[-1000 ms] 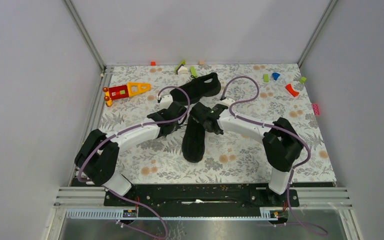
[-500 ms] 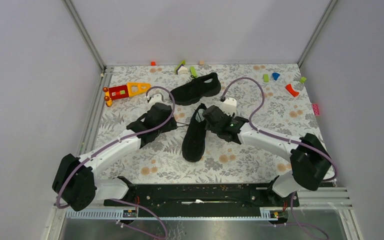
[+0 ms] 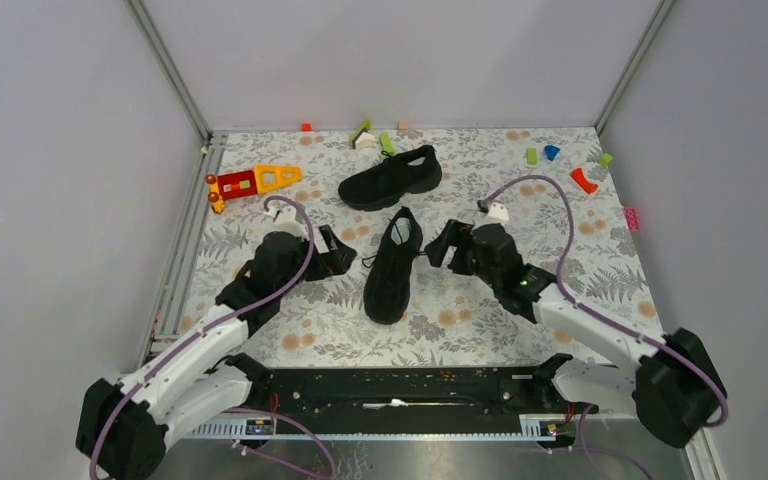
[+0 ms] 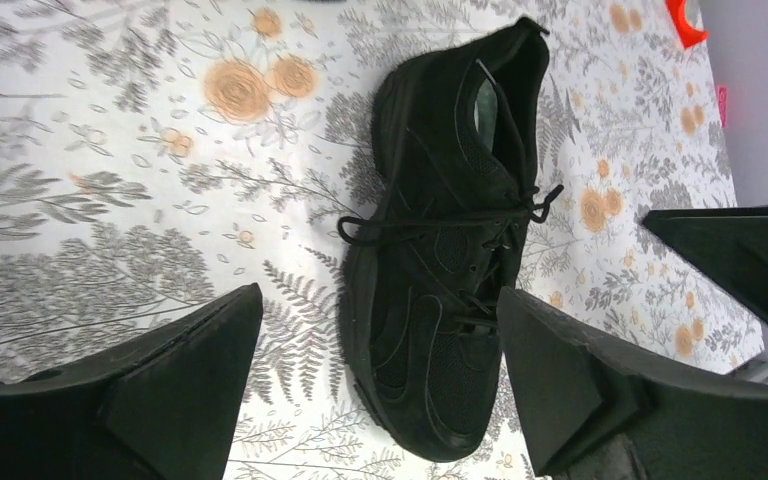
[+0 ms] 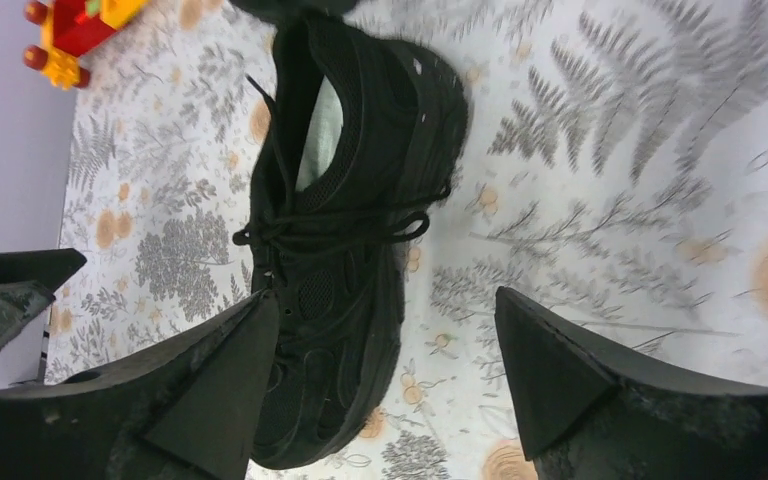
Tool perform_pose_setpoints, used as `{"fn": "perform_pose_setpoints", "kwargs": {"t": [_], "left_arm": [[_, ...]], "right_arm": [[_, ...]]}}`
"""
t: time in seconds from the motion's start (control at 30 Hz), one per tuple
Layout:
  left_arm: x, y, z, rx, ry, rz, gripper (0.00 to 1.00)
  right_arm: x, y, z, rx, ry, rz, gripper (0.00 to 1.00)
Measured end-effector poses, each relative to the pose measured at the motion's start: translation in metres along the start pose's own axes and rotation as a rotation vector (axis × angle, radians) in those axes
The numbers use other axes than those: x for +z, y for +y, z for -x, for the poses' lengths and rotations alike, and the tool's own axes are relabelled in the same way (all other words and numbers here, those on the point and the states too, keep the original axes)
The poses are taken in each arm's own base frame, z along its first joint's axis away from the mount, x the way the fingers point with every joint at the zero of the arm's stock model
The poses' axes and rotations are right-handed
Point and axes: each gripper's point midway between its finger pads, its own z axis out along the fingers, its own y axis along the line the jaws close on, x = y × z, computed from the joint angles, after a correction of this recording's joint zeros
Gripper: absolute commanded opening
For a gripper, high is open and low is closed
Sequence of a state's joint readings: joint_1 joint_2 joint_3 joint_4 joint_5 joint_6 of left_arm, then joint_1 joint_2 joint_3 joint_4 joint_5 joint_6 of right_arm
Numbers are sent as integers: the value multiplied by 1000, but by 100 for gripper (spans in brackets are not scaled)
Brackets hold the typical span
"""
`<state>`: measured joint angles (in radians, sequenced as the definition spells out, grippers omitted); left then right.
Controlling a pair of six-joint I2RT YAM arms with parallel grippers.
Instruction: Tie the shoes
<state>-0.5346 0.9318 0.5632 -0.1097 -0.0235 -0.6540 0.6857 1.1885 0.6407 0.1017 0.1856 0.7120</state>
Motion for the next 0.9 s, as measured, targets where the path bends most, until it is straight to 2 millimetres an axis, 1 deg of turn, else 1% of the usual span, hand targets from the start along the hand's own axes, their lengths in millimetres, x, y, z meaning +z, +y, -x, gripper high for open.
{"fn": "perform_pose_setpoints", "kwargs": {"t": [0.03, 0.1, 0.2, 0.27, 0.33, 0.4, 0.43, 0.5, 0.57, 0.63, 0.73, 0.8, 0.83, 0.9], "left_arm": [[-4, 3, 3, 0, -20, 2, 99], [-13, 7, 13, 7, -81, 9, 99], [-31, 13, 37, 12, -217, 36, 99], [-44, 20, 53, 13, -323, 61, 99], [-52, 32, 62, 35, -421, 95, 99], [-56, 48, 62, 66, -476, 142, 99], [-57, 56, 60, 83, -487, 174, 99], [-59, 75, 61, 118, -509, 266, 99], [-63, 89, 67, 146, -543, 349, 99], [-68, 100, 74, 164, -586, 415, 99], [-73, 116, 80, 196, -644, 494, 99], [-74, 128, 82, 218, -677, 537, 99], [-73, 135, 81, 234, -685, 560, 99], [-70, 150, 78, 261, -689, 601, 99]], "right_arm": [[-5, -2, 4, -8, -12, 17, 89], [-19, -4, 21, -37, -70, 51, 91], [-43, -5, 53, -97, -185, 68, 92], [-58, -13, 74, -132, -263, 46, 92], [-71, -29, 94, -151, -334, -6, 92], [-80, -49, 107, -155, -390, -66, 93], [-85, -62, 112, -153, -413, -104, 94], [-89, -90, 116, -147, -441, -191, 94], [-90, -115, 113, -142, -449, -267, 94], [-87, -137, 106, -153, -452, -328, 94], [-81, -171, 86, -197, -444, -409, 94], [-78, -189, 75, -216, -419, -454, 95], [-76, -196, 74, -222, -410, -474, 95], [-73, -204, 79, -240, -409, -503, 96]]}}
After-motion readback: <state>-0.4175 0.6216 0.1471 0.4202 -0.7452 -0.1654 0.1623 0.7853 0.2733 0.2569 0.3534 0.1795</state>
